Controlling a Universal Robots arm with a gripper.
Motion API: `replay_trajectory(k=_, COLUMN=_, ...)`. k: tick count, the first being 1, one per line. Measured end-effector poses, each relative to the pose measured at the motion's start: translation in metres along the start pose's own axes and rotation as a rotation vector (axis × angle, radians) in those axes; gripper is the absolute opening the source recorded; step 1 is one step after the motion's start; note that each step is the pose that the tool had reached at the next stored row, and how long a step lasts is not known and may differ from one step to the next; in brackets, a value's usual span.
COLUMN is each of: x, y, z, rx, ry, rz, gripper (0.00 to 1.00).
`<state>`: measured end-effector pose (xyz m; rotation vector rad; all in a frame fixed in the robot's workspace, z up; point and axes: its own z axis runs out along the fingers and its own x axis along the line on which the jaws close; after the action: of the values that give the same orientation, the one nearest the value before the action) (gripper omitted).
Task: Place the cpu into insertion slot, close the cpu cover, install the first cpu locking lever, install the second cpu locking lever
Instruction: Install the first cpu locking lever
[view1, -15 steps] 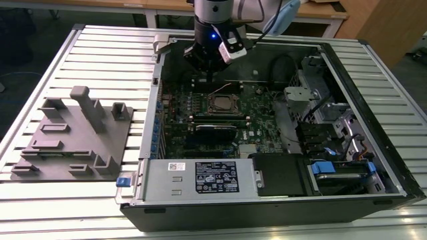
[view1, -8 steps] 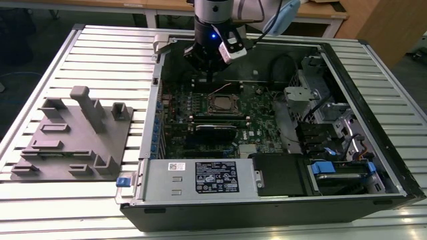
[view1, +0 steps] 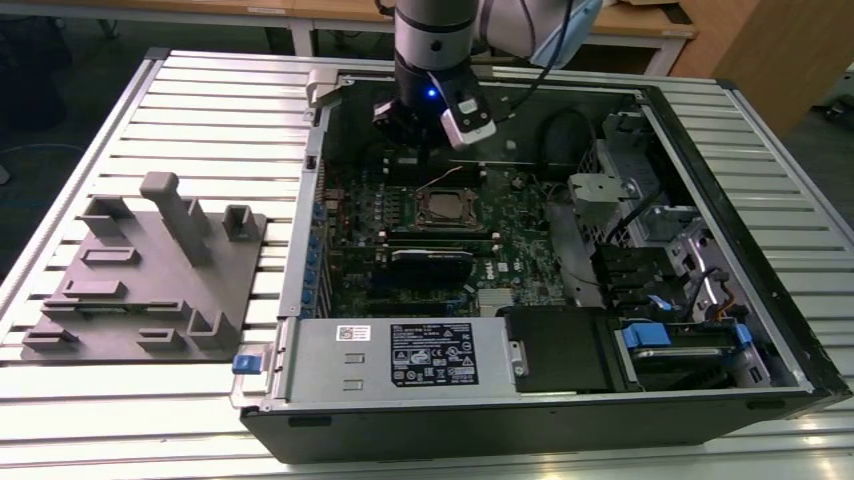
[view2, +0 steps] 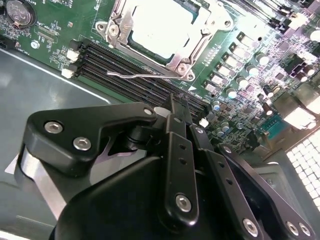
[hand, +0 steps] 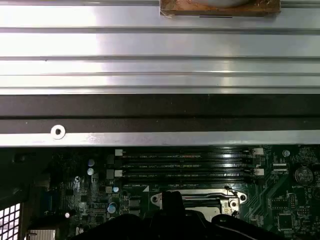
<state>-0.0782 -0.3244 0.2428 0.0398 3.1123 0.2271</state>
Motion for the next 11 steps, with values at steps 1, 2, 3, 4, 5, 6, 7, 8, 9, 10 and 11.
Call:
replay_trajectory(k=1, x=-0.0002, y=-0.006, z=0.0002, rx=-0.0381, ry=0.0, rz=0.006, gripper=0.11)
replay_trajectory(k=2, x=-0.0002, y=-0.0062, z=0.0002, rx=-0.0389, ry=0.0001, rz=0.007, gripper=0.11)
replay_trajectory(k=3, x=-0.0001, y=-0.0063, z=0.0002, rx=-0.0397, ry=0.0001, rz=0.007, gripper=0.11)
replay_trajectory(k=4, x=-0.0002, y=-0.0065, z=0.0002, rx=-0.0407, ry=0.0001, rz=0.007, gripper=0.11)
replay_trajectory(k=5, x=-0.0002, y=-0.0066, z=0.0002, rx=-0.0415, ry=0.0001, rz=0.007, gripper=0.11)
replay_trajectory(k=6, x=-0.0002, y=-0.0067, z=0.0002, rx=-0.0423, ry=0.0001, rz=0.007, gripper=0.11)
replay_trajectory(k=7, x=-0.0002, y=-0.0069, z=0.0002, rx=-0.0431, ry=0.0001, rz=0.007, gripper=0.11)
replay_trajectory(k=8, x=-0.0002, y=-0.007, z=0.0002, rx=-0.044, ry=0.0001, rz=0.008, gripper=0.11)
replay_trajectory(k=9, x=-0.0002, y=-0.0071, z=0.0002, rx=-0.0449, ry=0.0001, rz=0.008, gripper=0.11)
replay_trajectory(k=10, x=-0.0002, y=-0.0073, z=0.0002, rx=-0.0457, ry=0.0001, rz=0.008, gripper=0.11)
replay_trajectory(k=11, x=-0.0002, y=-0.0074, z=0.0002, rx=-0.0466, ry=0.0001, rz=0.008, gripper=0.11)
